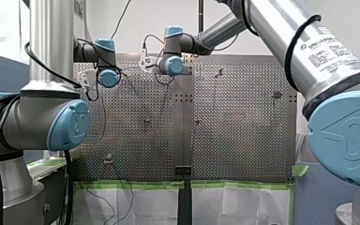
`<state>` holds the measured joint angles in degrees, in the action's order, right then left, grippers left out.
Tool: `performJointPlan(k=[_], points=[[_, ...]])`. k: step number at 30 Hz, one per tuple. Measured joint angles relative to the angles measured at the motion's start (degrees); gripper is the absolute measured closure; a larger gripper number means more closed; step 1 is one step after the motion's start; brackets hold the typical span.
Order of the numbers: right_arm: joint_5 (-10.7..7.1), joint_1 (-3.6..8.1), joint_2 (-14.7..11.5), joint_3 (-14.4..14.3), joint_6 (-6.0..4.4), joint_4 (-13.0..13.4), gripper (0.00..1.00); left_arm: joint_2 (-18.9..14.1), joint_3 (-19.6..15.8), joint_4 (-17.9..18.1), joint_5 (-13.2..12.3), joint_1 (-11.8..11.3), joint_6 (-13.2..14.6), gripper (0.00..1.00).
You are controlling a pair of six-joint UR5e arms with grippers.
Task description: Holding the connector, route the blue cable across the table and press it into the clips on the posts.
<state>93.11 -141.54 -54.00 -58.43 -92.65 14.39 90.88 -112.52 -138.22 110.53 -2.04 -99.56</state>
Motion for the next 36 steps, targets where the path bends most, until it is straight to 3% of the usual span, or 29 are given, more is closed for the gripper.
performJointPlan(k=[7,19,36], points=[[0.03,0.04,1.6,0.5,0.0,0.0,1.0,0.6,1.2,0.0,-1.1,-1.1,-0.7,1.0],[-0.02,0.18,2.0,1.8,0.0,-0.1,1.0,2.9,4.0,1.1,-3.7,-2.8,-2.7,1.0],[0.32,1.33,2.1,3.3,-0.08,-0.8,1.0,10.4,7.7,3.1,-8.8,-4.8,-5.2,1.0]])
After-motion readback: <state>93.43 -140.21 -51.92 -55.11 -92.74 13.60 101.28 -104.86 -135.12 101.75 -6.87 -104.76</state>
